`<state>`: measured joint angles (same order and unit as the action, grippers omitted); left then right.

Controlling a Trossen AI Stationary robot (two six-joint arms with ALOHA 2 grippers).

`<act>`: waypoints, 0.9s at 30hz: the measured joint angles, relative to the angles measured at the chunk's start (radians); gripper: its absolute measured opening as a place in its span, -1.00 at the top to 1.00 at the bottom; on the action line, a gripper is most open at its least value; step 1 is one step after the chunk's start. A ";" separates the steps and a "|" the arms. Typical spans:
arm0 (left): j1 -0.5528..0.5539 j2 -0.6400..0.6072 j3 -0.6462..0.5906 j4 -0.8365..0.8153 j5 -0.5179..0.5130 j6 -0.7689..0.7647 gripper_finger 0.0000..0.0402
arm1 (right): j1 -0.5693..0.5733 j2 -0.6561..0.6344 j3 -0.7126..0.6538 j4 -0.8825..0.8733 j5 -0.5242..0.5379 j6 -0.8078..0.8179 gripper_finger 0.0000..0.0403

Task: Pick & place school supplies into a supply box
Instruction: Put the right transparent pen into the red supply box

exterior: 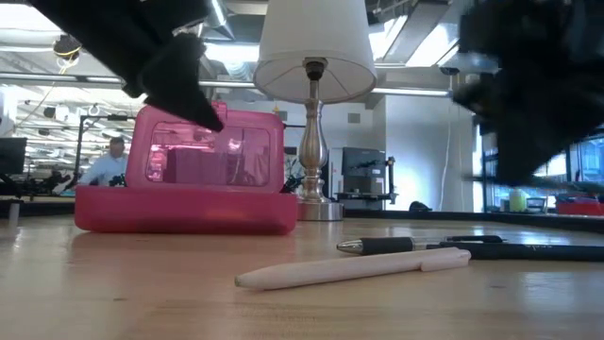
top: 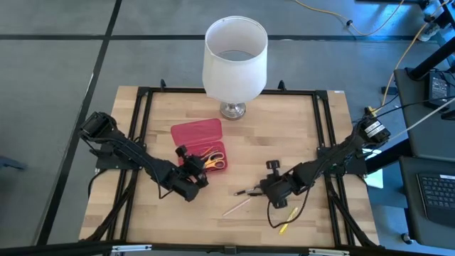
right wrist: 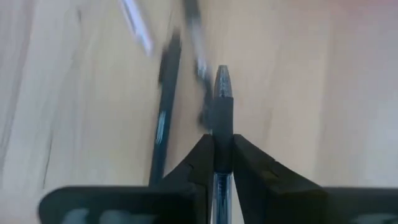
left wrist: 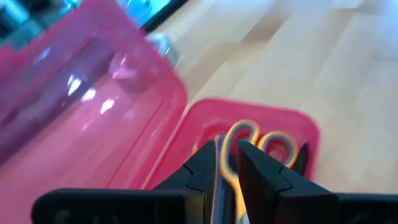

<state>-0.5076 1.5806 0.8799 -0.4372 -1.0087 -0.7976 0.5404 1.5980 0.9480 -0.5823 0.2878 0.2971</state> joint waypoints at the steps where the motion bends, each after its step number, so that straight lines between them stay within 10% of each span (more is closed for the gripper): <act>1: -0.001 0.000 0.000 0.033 -0.002 0.051 0.71 | 0.000 0.000 0.014 0.011 0.024 -0.035 0.75; 9: -0.009 0.000 -0.022 0.334 0.066 0.405 0.71 | -0.009 -0.022 0.047 0.313 0.095 -0.340 0.76; 15: 0.015 0.015 -0.173 0.894 0.358 0.746 0.69 | -0.013 -0.039 0.047 0.625 0.086 -0.583 0.75; 27: 0.107 0.136 -0.229 1.407 0.731 1.094 0.57 | -0.061 -0.004 0.048 1.117 -0.254 -0.755 0.75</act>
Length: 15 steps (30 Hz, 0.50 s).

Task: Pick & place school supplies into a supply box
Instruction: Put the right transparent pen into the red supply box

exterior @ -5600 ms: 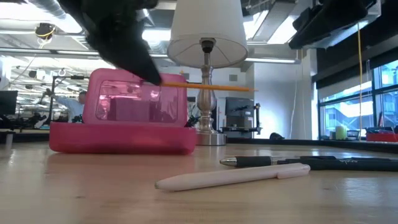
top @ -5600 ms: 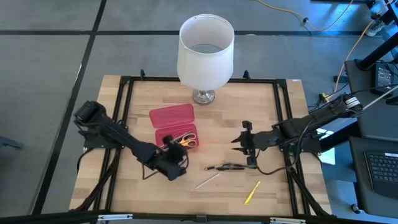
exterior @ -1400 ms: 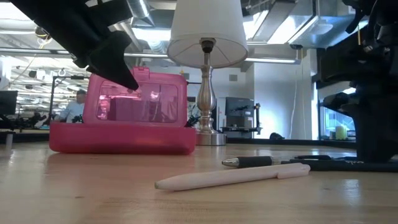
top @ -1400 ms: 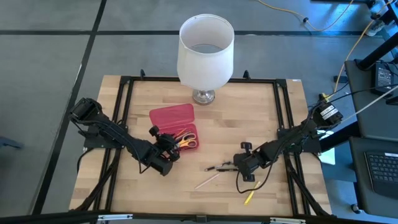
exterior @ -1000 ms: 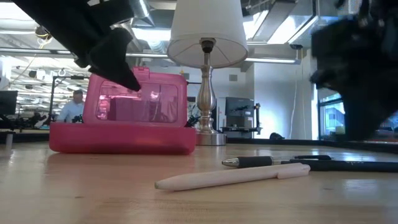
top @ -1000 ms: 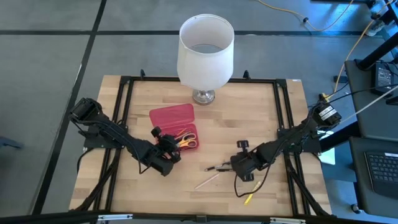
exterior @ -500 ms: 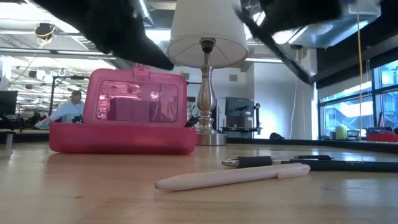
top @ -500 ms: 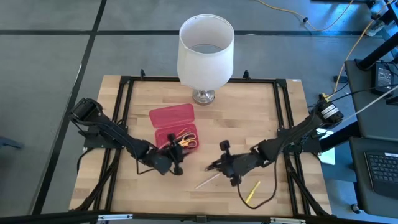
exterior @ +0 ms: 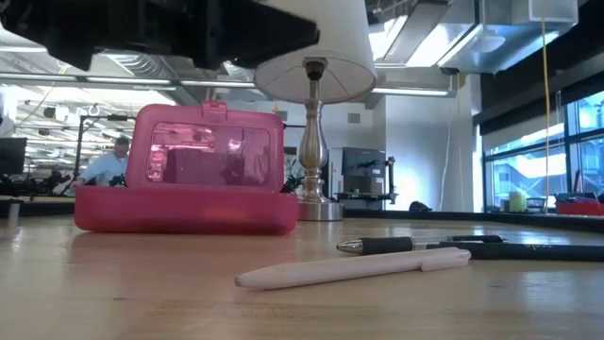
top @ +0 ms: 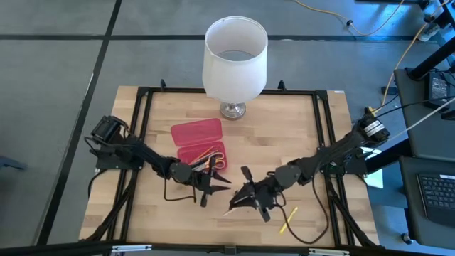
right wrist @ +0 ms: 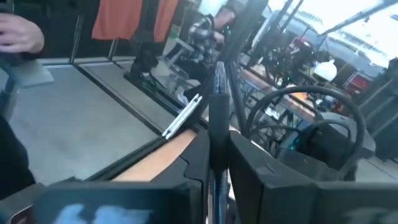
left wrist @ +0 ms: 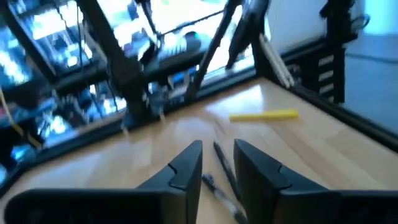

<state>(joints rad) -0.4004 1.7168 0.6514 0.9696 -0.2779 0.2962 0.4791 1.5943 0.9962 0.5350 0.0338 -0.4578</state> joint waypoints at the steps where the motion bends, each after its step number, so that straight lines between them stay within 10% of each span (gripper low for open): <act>1: 0.006 0.005 0.001 0.014 0.016 0.007 0.54 | -0.008 0.011 0.000 0.022 -0.008 0.000 0.75; 15: 0.024 0.006 0.001 0.064 0.069 -0.048 0.23 | -0.096 0.124 0.000 0.159 -0.055 0.004 0.75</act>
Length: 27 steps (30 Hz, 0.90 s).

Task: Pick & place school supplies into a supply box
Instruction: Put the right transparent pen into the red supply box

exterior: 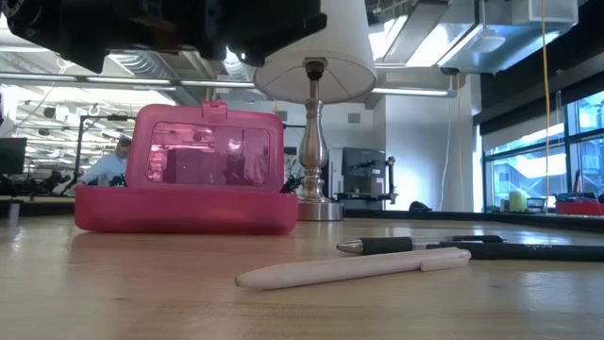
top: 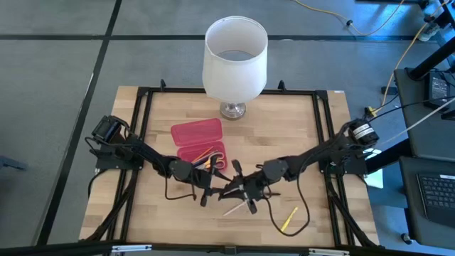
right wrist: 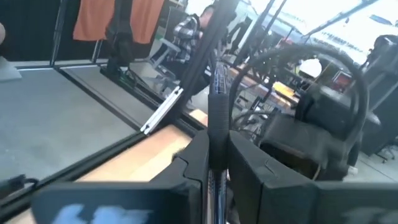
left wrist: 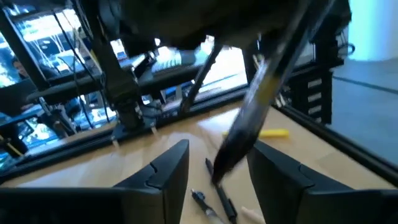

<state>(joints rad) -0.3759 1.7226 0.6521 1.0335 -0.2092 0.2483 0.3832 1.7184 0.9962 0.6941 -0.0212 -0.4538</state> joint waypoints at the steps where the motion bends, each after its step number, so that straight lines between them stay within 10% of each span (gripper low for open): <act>1: -0.001 0.000 0.000 0.009 0.001 -0.002 0.22 | -0.004 0.006 0.000 0.006 0.000 0.000 0.75; 27: -0.011 0.000 -0.001 0.041 0.084 -0.015 0.79 | -0.008 0.007 0.000 -0.116 0.039 0.009 0.73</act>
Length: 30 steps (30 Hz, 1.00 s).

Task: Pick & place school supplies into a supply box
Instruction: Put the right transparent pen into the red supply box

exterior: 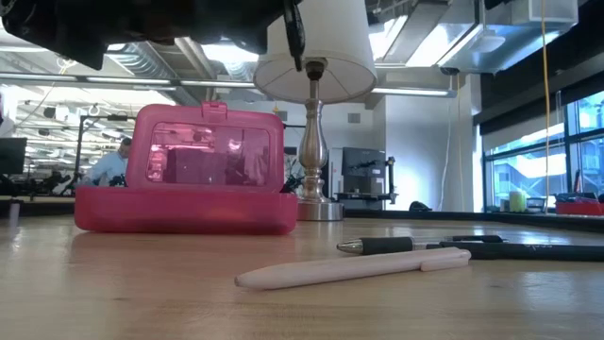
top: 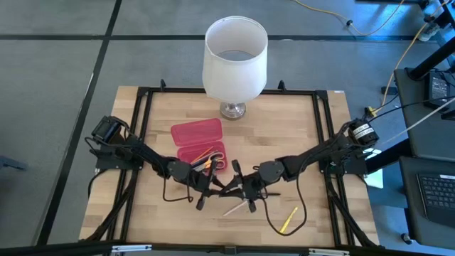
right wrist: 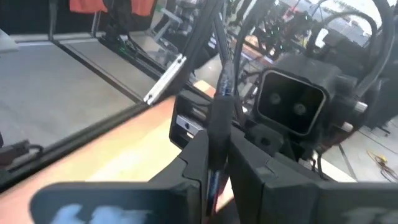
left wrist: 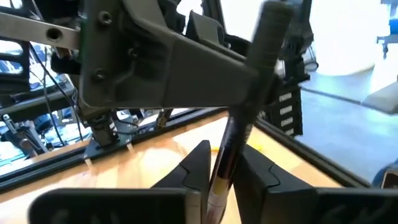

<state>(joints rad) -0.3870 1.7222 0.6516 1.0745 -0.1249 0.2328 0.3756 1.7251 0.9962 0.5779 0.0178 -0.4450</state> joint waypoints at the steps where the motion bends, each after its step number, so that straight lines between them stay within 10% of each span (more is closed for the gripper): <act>1: 0.000 0.000 -0.001 -0.007 0.000 0.005 0.81 | 0.000 0.000 0.000 -0.008 0.012 0.000 0.72; 16: 0.004 -0.001 0.001 -0.098 -0.185 -0.038 0.86 | 0.003 -0.057 0.000 -0.261 0.221 0.117 0.07; 30: 0.048 -0.197 0.039 -0.764 -0.370 -0.399 0.86 | 0.004 -0.193 0.000 -0.845 0.250 0.537 0.04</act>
<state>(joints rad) -0.3389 1.5254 0.6906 0.3109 -0.4947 -0.1665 0.3798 1.5318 0.9962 -0.2672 0.2676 0.0916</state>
